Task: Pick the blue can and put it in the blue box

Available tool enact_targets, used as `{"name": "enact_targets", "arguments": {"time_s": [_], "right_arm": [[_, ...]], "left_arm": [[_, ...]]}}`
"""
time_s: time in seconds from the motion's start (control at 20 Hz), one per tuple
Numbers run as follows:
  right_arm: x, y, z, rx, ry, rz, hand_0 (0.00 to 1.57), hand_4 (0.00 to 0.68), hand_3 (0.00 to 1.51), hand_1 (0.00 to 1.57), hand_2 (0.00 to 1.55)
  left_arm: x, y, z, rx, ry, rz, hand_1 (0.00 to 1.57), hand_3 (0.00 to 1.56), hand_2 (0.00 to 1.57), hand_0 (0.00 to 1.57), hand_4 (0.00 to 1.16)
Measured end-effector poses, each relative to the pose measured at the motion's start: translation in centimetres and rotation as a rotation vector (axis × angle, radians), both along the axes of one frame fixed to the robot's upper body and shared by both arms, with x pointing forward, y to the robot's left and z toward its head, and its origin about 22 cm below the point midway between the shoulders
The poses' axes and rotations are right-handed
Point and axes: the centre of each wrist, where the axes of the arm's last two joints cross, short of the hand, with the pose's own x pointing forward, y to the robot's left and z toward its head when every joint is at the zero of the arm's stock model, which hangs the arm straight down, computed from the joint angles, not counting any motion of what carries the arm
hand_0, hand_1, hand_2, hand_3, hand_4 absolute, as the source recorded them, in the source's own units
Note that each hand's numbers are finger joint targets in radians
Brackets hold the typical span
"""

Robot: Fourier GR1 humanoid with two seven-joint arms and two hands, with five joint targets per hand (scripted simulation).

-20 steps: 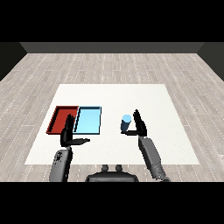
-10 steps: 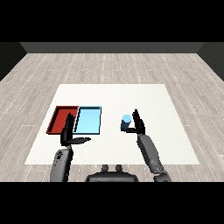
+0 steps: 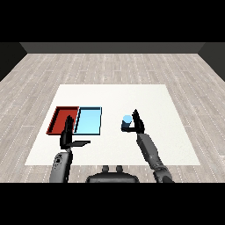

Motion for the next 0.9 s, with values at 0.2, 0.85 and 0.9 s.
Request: {"name": "enact_targets", "arguments": {"time_s": [0.2, 0.85, 0.9], "right_arm": [[0.8, 0.9, -0.2, 0.017, 0.012, -0.004, 0.0, 0.0, 0.0, 0.0, 0.0], [1.3, 2.5, -0.1, 0.027, 0.025, 0.013, 0.0, 0.0, 0.0, 0.0, 0.0], [1.4, 2.8, 0.0, 0.023, 0.027, 0.013, 0.0, 0.0, 0.0, 0.0, 0.0]], "left_arm": [[0.4, 0.1, 0.1, -0.001, -0.001, 0.0, 0.0, 0.0, 0.0, 0.0, 0.0], [0.4, 0.3, -0.2, -0.003, -0.003, -0.009, 0.0, 0.0, 0.0, 0.0, 0.0], [0.1, 0.4, -0.3, -0.007, -0.002, -0.01, 0.0, 0.0, 0.0, 0.0, 0.0]]}}
